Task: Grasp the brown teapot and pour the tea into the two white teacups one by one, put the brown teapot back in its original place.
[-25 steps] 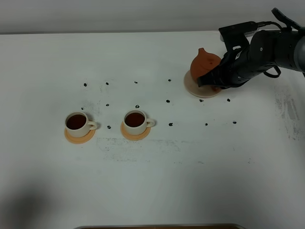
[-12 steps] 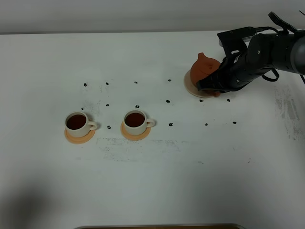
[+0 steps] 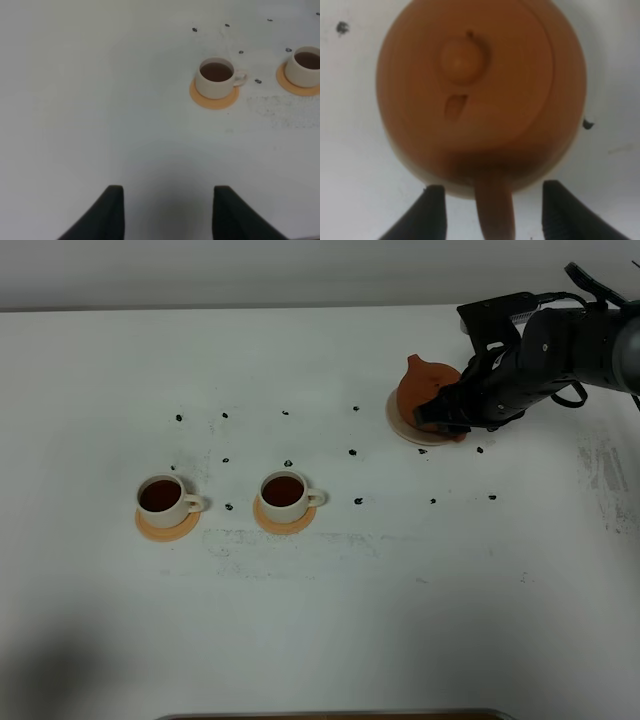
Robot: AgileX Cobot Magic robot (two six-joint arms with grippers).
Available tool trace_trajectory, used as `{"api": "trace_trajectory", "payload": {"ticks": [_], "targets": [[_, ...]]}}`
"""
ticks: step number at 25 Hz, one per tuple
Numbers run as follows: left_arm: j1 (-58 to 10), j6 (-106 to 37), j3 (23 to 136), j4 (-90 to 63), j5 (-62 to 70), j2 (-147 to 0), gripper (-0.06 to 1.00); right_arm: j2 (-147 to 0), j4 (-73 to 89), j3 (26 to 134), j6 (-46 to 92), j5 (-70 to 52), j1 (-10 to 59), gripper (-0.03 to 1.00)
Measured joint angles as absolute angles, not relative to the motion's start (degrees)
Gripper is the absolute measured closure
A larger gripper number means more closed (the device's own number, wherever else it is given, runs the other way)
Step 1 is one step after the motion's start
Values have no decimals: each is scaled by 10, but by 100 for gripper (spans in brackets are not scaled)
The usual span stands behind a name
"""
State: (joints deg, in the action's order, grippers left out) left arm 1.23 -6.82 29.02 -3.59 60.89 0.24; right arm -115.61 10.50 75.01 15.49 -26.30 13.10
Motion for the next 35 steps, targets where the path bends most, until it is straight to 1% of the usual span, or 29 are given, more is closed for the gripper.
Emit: {"api": "trace_trajectory", "payload": {"ticks": [7,14,24,35], "targets": [[12,-68,290,-36,609,2,51,-1071,72,749,155,-320,131,52],[12,-68,290,-36,609,2,51,-940,49,695,155,-353,131,54],[12,-68,290,-36,609,2,51,-739,9,658,155,-480,131,54],[12,-68,290,-36,609,2,51,-491,5,611,155,-629,131,55]]}}
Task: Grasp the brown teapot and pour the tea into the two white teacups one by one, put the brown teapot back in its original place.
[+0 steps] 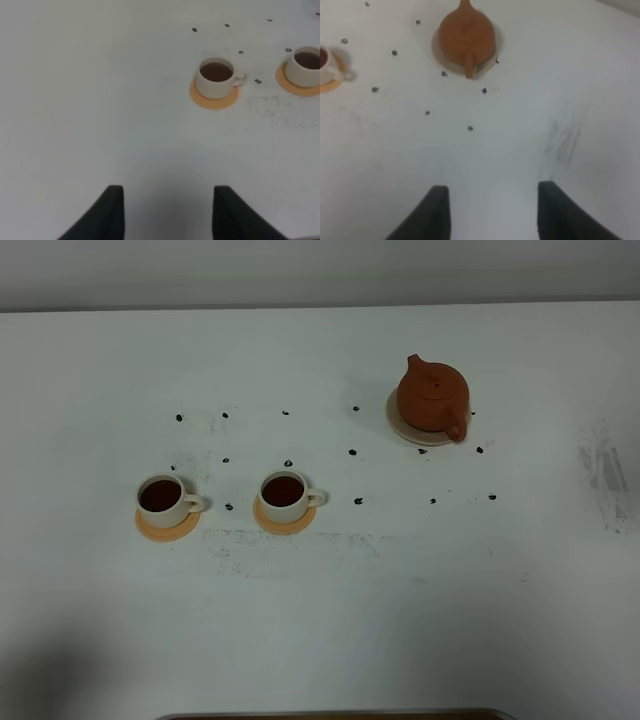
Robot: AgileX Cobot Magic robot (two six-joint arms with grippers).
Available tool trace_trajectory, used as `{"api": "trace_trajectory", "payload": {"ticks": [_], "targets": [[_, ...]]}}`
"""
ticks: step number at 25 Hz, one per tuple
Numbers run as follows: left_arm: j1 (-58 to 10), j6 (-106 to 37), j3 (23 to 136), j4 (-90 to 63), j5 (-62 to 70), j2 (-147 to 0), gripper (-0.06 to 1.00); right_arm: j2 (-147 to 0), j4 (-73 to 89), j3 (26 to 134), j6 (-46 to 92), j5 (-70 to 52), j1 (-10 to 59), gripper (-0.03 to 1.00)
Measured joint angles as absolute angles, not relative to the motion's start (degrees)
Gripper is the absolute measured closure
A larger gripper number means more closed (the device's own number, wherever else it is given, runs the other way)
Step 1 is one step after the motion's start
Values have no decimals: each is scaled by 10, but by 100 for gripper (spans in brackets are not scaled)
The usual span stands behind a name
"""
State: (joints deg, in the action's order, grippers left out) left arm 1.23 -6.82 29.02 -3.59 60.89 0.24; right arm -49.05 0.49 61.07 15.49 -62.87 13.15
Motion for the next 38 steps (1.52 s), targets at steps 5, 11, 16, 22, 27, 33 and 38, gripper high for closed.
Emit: {"api": "trace_trajectory", "payload": {"ticks": [5,11,16,22,27,33,38], "targets": [[12,-68,290,-36,609,2,51,-376,22,607,155,-658,109,55],[12,-68,290,-36,609,2,51,-264,72,537,155,-697,22,55],[12,-68,290,-36,609,2,51,-176,84,413,155,-682,-23,55],[12,-68,290,-36,609,2,51,-104,95,314,154,-625,-38,55],[12,-68,290,-36,609,2,51,-76,94,291,124,-623,-40,55],[12,-68,290,-36,609,2,51,-38,91,289,114,-622,-55,55],[12,-68,290,-36,609,2,51,-35,92,289,113,-622,-57,55]]}}
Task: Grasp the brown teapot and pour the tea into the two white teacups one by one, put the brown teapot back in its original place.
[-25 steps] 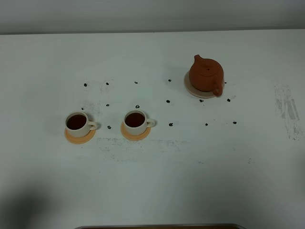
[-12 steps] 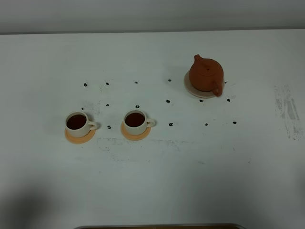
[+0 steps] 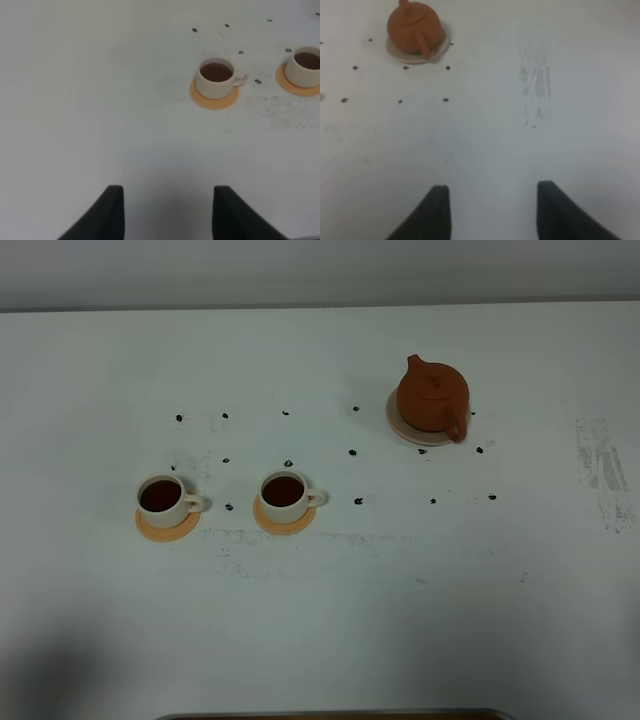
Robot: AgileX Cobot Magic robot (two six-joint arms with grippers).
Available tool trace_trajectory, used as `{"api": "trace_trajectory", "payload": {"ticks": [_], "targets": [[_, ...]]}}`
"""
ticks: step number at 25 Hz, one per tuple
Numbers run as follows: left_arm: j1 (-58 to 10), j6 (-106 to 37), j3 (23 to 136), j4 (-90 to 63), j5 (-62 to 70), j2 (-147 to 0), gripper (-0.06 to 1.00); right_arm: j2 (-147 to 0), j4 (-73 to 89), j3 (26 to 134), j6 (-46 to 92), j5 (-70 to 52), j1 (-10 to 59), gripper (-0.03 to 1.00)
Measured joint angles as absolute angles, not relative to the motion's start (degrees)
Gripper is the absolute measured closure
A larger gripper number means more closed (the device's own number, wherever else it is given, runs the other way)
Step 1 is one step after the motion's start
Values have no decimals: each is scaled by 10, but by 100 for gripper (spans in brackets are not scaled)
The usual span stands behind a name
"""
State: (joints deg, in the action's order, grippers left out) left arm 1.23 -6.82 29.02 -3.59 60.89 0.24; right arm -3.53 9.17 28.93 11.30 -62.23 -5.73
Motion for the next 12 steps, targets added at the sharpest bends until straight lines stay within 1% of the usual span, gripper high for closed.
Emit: {"api": "trace_trajectory", "payload": {"ticks": [12], "targets": [[12,-68,290,-36,609,2,51,3,97,289,111,-622,-57,55]]}}
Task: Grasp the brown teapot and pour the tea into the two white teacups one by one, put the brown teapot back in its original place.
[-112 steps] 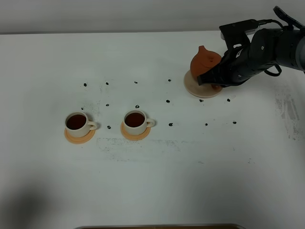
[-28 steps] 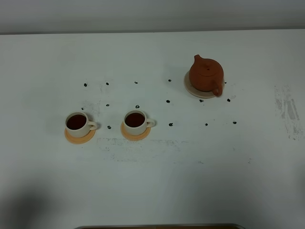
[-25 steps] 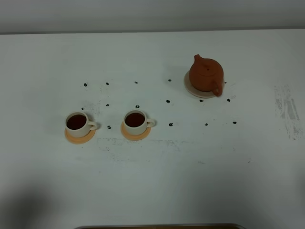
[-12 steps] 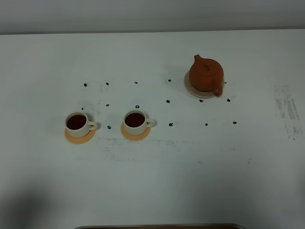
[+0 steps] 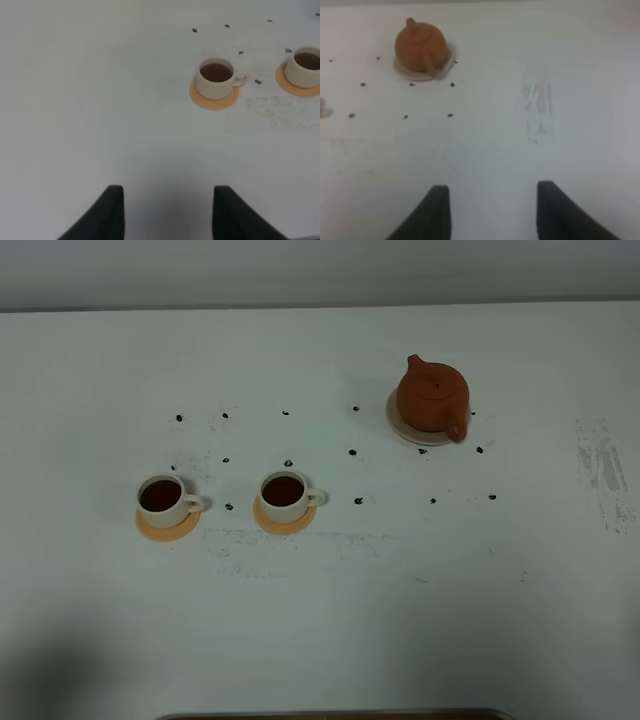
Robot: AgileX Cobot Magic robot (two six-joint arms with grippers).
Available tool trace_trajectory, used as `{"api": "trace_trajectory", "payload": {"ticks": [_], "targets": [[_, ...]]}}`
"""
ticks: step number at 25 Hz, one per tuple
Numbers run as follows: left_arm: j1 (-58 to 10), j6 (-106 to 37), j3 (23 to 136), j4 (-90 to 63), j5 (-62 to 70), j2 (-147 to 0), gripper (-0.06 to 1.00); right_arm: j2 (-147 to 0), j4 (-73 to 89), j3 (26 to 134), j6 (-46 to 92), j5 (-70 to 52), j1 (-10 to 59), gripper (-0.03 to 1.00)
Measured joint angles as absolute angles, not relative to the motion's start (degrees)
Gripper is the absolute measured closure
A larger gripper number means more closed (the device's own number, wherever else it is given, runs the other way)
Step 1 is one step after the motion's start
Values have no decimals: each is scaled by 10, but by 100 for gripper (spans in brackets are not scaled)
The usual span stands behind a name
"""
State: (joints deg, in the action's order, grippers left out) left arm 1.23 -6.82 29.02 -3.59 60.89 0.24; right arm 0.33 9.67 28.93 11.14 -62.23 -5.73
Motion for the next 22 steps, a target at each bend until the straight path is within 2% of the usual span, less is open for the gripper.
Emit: {"api": "trace_trajectory", "payload": {"ticks": [22], "targets": [[-11,-68,290,-36,609,3,51,4,109,289,111,-622,-57,55]]}}
